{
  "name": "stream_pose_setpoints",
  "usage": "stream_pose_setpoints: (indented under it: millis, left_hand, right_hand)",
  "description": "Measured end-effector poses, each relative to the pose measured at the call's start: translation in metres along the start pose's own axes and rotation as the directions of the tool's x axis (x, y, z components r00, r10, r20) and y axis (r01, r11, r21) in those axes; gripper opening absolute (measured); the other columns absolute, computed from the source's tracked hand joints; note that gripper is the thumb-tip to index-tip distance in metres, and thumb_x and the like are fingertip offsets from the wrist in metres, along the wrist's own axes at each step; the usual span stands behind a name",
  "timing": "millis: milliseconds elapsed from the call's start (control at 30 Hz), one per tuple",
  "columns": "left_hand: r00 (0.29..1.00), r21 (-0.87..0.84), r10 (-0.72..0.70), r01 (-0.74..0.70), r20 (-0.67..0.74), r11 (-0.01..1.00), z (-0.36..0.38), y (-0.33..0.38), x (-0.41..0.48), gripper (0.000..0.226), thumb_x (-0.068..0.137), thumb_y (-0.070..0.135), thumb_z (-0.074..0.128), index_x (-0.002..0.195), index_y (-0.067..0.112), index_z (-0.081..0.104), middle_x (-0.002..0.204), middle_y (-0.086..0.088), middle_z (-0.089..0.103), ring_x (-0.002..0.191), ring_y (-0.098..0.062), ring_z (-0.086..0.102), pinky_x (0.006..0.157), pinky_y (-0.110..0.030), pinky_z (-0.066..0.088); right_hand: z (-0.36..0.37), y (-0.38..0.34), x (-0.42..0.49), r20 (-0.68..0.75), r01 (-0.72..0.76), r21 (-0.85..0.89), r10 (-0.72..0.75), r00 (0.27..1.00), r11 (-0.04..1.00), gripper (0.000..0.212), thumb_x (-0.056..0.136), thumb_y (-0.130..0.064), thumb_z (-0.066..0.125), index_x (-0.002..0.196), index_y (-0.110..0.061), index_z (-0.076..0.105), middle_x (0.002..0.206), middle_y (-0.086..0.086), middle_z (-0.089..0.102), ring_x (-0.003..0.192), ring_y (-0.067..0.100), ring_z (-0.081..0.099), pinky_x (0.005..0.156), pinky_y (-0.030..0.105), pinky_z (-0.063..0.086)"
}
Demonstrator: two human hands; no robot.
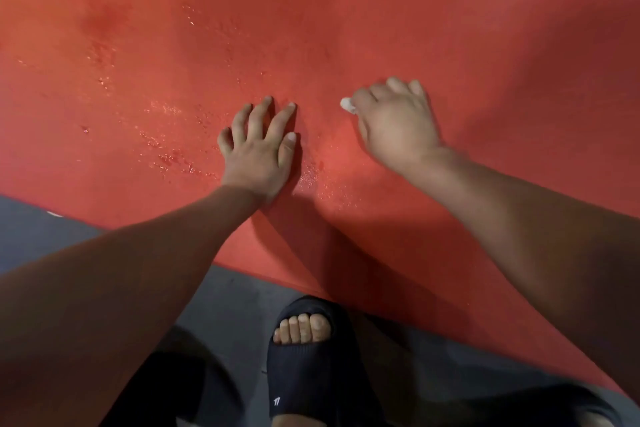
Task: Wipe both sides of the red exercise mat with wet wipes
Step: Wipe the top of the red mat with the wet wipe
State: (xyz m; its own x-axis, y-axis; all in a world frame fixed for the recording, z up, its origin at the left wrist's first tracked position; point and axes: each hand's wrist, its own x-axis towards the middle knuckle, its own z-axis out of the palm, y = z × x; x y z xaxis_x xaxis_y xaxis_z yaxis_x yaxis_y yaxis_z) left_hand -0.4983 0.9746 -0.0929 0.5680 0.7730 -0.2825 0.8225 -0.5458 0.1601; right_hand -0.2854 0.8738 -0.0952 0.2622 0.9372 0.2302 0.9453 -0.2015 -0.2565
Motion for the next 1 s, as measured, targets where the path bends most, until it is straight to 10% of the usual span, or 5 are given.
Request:
stream_pose_setpoints:
  millis: [267, 467, 667, 833, 1000]
  left_hand:
    - [0.99, -0.005, 0.014, -0.015, -0.137, 1.0, 0.005, -0.007, 0.029, 0.049, 0.102, 0.041, 0.041, 0.149, 0.031, 0.039, 0.159, -0.002, 0.031, 0.143, -0.033, 0.026, 0.115, -0.056, 0.017]
    - [0.962, -0.092, -0.108, 0.087, -0.251, 0.992, 0.001, 0.006, 0.053, 0.042, 0.097, 0.04, 0.044, 0.137, 0.028, 0.049, 0.15, 0.0, 0.04, 0.138, -0.028, 0.033, 0.113, -0.053, 0.022]
    - [0.944, -0.158, -0.101, 0.053, -0.313, 0.986, -0.008, 0.02, 0.092, 0.045, 0.097, 0.035, 0.044, 0.14, 0.024, 0.048, 0.15, -0.003, 0.041, 0.142, -0.025, 0.031, 0.119, -0.052, 0.017]
    - [0.94, -0.136, -0.12, 0.079, -0.32, 0.987, 0.0, 0.024, 0.104, 0.049, 0.097, 0.035, 0.041, 0.143, 0.021, 0.048, 0.152, -0.005, 0.042, 0.144, -0.026, 0.032, 0.122, -0.051, 0.015]
    - [0.933, -0.092, -0.1, 0.072, -0.344, 0.993, 0.004, 0.021, 0.104, 0.048, 0.098, 0.036, 0.044, 0.144, 0.02, 0.049, 0.153, -0.006, 0.043, 0.143, -0.029, 0.034, 0.12, -0.053, 0.019]
  right_hand:
    - [0.005, -0.035, -0.051, 0.238, 0.566, 0.227, -0.609, 0.757, 0.793, 0.011, 0.097, -0.027, 0.058, 0.105, -0.023, 0.065, 0.079, -0.001, 0.058, 0.081, 0.026, 0.054, 0.076, 0.039, 0.033]
    - [0.018, -0.004, 0.022, 0.064, 0.136, 0.043, -0.139, 0.988, 0.99, 0.022, 0.095, -0.027, 0.045, 0.094, -0.016, 0.064, 0.084, 0.006, 0.065, 0.083, 0.032, 0.058, 0.073, 0.041, 0.04]
    - [0.017, 0.011, 0.038, 0.154, 0.453, 0.07, -0.458, 0.875, 0.889, 0.006, 0.093, -0.023, 0.059, 0.099, -0.022, 0.058, 0.081, 0.002, 0.059, 0.082, 0.029, 0.055, 0.073, 0.041, 0.039]
    - [0.019, 0.042, 0.092, -0.011, -0.04, -0.058, 0.04, 0.999, 0.998, 0.02, 0.098, -0.029, 0.046, 0.094, -0.017, 0.061, 0.086, 0.009, 0.067, 0.084, 0.034, 0.058, 0.072, 0.042, 0.04]
    - [0.016, 0.012, 0.042, 0.169, 0.388, 0.121, -0.404, 0.899, 0.914, 0.017, 0.093, -0.02, 0.055, 0.105, -0.018, 0.065, 0.083, 0.003, 0.059, 0.083, 0.03, 0.055, 0.074, 0.041, 0.038]
